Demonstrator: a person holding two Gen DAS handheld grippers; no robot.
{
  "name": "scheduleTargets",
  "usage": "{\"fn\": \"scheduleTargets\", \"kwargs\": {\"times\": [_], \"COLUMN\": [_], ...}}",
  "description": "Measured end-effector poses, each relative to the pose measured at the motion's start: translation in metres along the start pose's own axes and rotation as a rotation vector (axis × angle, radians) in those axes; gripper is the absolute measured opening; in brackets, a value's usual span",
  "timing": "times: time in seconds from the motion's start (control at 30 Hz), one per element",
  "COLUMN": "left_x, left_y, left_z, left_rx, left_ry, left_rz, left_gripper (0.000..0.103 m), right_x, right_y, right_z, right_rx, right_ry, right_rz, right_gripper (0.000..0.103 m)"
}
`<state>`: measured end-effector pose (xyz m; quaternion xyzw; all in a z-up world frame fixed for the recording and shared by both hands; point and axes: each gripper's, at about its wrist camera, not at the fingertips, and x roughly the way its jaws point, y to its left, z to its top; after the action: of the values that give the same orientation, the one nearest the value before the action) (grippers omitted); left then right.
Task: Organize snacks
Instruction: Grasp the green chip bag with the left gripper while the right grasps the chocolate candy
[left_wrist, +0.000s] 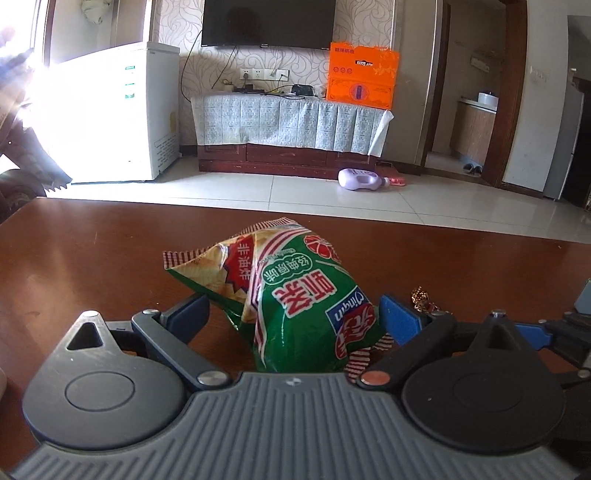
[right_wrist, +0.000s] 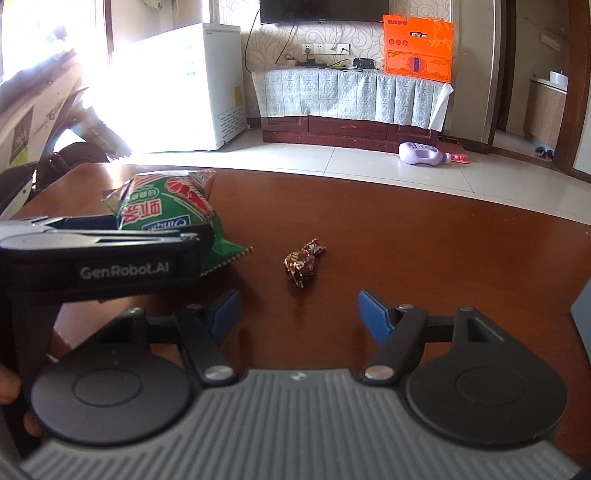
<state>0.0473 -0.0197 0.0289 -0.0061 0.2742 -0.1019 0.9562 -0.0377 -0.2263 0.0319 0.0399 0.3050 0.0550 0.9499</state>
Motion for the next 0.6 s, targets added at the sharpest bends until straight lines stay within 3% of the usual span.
{"fn": "scheduleTargets", "kwargs": {"times": [0.3, 0.4, 0.53, 0.6], "left_x": [0.017, 0.022, 0.021, 0.018], "left_y": [0.015, 0.017, 0.019, 0.015], "left_z": [0.004, 0.002, 0.002, 0.000], "left_rx": [-0.038, -0.056, -0.064, -0.052], "left_ry": [0.027, 0.046, 0.030, 0.021], "left_rz": [-0.031, -0.053, -0.058, -0.048], "left_gripper": [0.100, 0.098, 0.084, 0.077], "right_x": [0.021, 0.025, 0.026, 0.023], "right_y": [-0.003, -0.001, 0.003, 0.007], "right_z": [0.007, 0.009, 0.012, 0.009], "right_rx": [0.011, -0.007, -0.039, -0.058], "right_ry": [0.010, 0.013, 0.002, -0.001], "right_rz": [0.000, -0.012, -0.019, -0.028], "right_gripper": [0.070, 0.057, 0.026, 0.026]}}
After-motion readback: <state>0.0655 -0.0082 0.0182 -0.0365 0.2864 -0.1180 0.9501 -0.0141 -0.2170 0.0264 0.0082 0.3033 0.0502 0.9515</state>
